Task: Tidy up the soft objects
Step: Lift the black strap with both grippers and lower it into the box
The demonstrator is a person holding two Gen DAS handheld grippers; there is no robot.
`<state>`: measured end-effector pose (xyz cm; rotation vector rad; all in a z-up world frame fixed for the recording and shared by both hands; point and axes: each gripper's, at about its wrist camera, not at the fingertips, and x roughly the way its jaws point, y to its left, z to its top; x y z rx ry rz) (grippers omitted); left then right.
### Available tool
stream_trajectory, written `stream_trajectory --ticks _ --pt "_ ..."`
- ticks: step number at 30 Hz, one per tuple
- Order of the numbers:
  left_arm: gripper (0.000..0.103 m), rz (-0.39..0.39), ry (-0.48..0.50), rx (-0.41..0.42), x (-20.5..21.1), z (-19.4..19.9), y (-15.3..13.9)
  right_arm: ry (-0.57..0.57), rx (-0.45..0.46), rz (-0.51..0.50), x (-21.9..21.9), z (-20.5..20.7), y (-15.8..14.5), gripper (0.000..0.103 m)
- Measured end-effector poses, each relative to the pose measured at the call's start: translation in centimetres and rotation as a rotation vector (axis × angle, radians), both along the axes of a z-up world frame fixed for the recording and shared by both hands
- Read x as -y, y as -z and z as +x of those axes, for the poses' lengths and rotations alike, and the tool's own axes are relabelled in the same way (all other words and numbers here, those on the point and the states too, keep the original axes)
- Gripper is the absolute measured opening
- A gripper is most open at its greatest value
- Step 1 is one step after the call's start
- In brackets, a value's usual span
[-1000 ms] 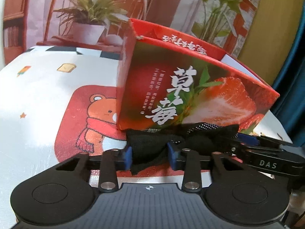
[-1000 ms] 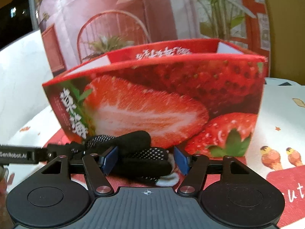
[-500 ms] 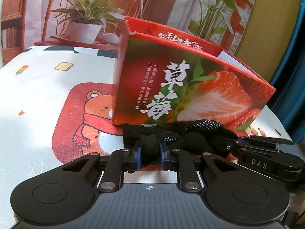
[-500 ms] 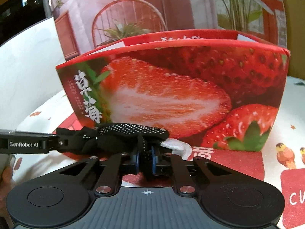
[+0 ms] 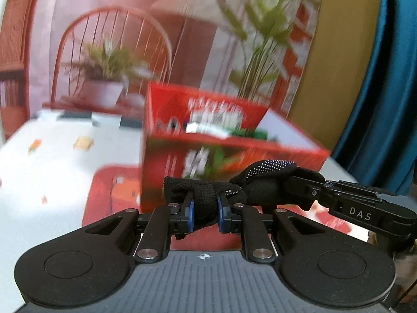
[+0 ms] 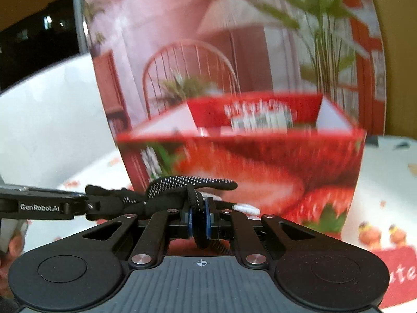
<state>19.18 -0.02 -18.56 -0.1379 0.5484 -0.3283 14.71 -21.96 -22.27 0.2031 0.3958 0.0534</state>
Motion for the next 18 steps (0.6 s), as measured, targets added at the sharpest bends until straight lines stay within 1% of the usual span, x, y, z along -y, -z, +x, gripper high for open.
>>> stream_trajectory --ticks 5,7,11,12,14,18 --pt "0.018 0.009 0.016 0.112 0.8 0.4 -4.2 0.000 0.109 -0.001 0.9 -0.7 -4.4 0.008" --pt "0.018 0.024 0.012 0.146 1.3 1.1 -5.6 0.000 0.136 -0.015 1.3 -0.1 -6.2 0.008" --pt "0.018 0.029 0.020 0.179 2.3 3.5 -7.5 0.008 0.175 -0.051 2.4 2.0 -9.0 0.008" --pt "0.018 0.030 0.019 0.182 2.6 4.2 -7.8 0.014 0.180 -0.061 2.8 2.7 -9.6 0.008" --pt "0.018 0.023 0.025 0.161 3.0 6.1 -8.0 0.023 0.177 -0.080 3.3 4.0 -10.2 0.008" --pt "0.018 0.019 0.024 0.077 3.4 10.4 -6.8 0.056 0.129 -0.095 5.0 7.0 -9.9 0.008"
